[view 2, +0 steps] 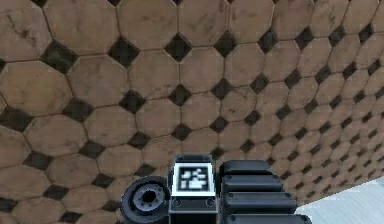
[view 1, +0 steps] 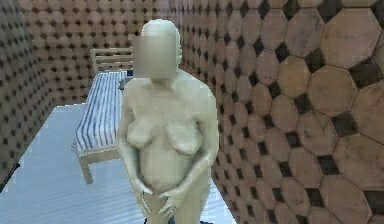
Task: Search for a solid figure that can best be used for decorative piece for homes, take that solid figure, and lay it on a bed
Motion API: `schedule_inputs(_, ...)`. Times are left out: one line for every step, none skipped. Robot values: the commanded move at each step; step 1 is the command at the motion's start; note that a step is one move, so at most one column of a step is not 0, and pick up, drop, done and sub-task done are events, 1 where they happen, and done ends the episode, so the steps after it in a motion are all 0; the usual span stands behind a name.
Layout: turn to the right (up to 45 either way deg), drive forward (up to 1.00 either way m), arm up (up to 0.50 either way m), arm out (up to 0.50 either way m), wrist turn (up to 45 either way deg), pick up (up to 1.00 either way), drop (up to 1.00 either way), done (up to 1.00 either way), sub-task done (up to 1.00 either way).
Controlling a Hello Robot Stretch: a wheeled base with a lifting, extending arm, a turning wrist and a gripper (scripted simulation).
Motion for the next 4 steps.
schedule_inputs(6.0, 0.00, 0.00, 0.00, 0.0, 0.00, 0.00, 0.00, 0.00)
schedule_inputs(0.0, 0.30, 0.00, 0.00, 0.0, 0.00, 0.00, 0.00, 0.00)
schedule_inputs(-45.0, 0.00, 0.00, 0.00, 0.0, 0.00, 0.00, 0.00, 0.00)
schedule_inputs(-12.0, 0.00, 0.00, 0.00, 0.0, 0.00, 0.00, 0.00, 0.00)
